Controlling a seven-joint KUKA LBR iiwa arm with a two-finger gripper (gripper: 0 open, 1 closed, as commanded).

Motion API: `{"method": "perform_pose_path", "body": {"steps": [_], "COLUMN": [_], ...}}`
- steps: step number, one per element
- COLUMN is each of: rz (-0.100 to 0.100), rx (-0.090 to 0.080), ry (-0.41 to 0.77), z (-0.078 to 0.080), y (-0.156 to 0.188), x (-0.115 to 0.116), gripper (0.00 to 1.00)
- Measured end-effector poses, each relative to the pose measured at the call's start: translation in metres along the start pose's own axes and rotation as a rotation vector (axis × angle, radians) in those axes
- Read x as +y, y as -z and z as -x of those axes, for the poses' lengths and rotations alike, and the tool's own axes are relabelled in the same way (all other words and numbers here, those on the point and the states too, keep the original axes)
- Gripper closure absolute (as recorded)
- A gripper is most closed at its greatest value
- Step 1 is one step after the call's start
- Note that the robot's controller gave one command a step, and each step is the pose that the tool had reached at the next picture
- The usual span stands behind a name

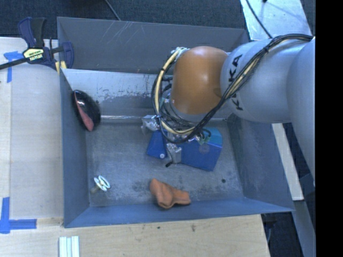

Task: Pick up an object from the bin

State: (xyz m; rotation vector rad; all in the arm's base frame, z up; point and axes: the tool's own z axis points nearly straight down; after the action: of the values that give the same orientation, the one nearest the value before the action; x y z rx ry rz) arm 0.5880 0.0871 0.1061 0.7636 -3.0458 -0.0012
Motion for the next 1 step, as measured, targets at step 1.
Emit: {"method": "perform_pose_path", "body": {"steps": [1], "rz": [-0.001], "rx": [-0.004], "ry": [-0.185], "z": [0.0189], "y": [0.0258], "x": [0.0083], "gripper": [0.00]}}
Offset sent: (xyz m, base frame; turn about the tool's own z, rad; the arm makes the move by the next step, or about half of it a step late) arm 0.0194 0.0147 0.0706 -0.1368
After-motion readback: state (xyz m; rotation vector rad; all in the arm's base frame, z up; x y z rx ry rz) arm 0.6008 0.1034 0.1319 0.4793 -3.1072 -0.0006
